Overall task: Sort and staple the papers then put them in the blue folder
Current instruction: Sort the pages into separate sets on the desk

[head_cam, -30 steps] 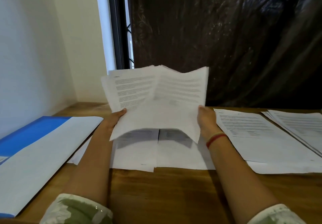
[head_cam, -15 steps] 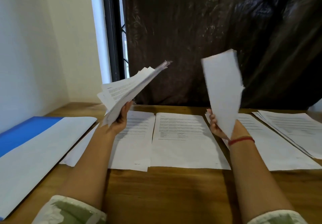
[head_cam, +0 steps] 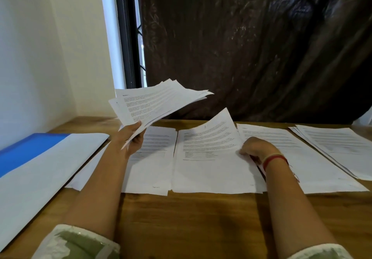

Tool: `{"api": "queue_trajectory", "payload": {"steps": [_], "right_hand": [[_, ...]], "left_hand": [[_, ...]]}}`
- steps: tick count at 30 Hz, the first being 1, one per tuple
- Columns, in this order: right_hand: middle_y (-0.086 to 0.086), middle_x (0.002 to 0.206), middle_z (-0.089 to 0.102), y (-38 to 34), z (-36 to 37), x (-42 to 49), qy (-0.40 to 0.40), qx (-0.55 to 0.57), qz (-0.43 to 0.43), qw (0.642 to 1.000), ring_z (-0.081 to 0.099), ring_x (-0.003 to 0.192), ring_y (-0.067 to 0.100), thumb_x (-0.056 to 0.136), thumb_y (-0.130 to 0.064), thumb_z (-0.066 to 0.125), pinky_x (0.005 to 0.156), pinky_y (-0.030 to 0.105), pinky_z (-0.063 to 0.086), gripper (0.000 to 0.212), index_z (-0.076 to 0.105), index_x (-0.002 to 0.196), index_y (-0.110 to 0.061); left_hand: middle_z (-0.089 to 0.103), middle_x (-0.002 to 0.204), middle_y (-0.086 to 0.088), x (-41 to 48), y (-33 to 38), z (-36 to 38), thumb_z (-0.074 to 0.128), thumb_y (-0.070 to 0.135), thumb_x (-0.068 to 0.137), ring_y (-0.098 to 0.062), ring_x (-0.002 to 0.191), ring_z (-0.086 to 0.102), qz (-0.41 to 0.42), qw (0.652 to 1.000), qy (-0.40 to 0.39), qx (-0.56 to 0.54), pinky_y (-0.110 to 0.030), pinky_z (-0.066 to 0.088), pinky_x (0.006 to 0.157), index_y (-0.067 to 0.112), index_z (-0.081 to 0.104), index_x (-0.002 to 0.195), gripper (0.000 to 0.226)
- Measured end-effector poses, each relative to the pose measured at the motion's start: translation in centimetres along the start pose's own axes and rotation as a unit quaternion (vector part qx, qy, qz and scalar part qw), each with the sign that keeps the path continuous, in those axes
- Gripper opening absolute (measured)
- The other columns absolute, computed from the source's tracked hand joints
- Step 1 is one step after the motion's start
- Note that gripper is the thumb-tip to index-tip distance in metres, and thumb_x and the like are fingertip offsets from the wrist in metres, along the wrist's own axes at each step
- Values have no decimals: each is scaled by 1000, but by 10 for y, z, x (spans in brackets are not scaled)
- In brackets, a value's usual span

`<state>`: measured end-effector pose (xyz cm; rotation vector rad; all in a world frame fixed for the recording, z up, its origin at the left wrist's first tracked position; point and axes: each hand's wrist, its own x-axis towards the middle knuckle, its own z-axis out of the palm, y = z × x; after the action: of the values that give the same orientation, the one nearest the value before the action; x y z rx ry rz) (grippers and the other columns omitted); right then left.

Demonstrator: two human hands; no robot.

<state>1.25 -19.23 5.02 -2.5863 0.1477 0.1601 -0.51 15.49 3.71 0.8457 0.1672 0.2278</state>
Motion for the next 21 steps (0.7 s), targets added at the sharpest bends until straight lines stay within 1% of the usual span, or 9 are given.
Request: {"api": "queue_trajectory", "payload": {"steps": [3,4,6,8,10,13,15,17,21], "right_hand": [[8,100,61,0,1,-5,6,21,2,1000,61,90,24,89,-25,67,88,33,52,24,55,104,-10],[6,100,62,-1,0,-8,28,9,5,1000,60,88,22,89,-30,68,88,32,52,27,55,102,-12],[6,111,63,-4,-4,-13,122,-56,16,991,56,89,21,90,-41,64,84,28,45,34,56,108,-13],[9,122,62,-9,-5,-12,212,-16,2,977,58,99,27,93,-48,57,87,33,46,41,58,114,-14],[11,118,64,-19,-4,-6,177,203,-44,962,61,100,29,93,-54,53,92,39,50,43,60,106,-14],[4,105,68,-37,3,-13,-5,423,-79,903,65,92,24,90,-53,59,83,36,57,39,62,105,-17],[3,96,68,-43,14,-12,-18,401,-103,910,66,88,22,87,-37,71,80,33,57,21,64,93,-18],[6,90,68,-44,24,-4,61,330,-101,937,67,87,26,82,-24,77,86,37,57,15,66,85,-14],[2,83,66,-46,34,-1,89,318,-94,939,65,80,24,79,-27,80,84,38,56,22,59,77,-19]], "left_hand": [[69,57,3,-11,0,-3,40,15,103,1,95,61,-28,1000,0,11,-5,45,86,4,58,104,22],[64,50,3,-15,0,0,37,18,104,4,85,62,-40,998,5,42,-2,45,77,7,56,94,24],[62,49,2,-22,0,2,38,22,104,-1,49,61,-40,991,0,129,-8,45,44,11,55,100,20],[71,82,-7,-27,-2,4,45,19,101,-11,64,65,-14,982,-10,191,-20,53,47,11,56,121,24],[69,104,-9,-30,-5,7,51,15,98,-21,83,66,-5,981,-28,192,-30,59,61,9,53,131,34],[75,91,-3,-35,-10,12,56,13,95,-18,80,71,-9,970,-55,235,-27,58,61,8,59,125,30],[74,102,-5,-34,-12,11,59,18,94,-22,92,70,-16,963,-59,263,-31,57,71,9,56,131,38],[72,107,-7,-36,-12,13,60,20,94,-23,96,68,-19,958,-65,278,-33,56,76,9,55,132,40],[74,75,5,-41,-12,16,59,11,94,-11,68,70,36,954,-56,292,-24,58,62,8,62,111,18]]}}
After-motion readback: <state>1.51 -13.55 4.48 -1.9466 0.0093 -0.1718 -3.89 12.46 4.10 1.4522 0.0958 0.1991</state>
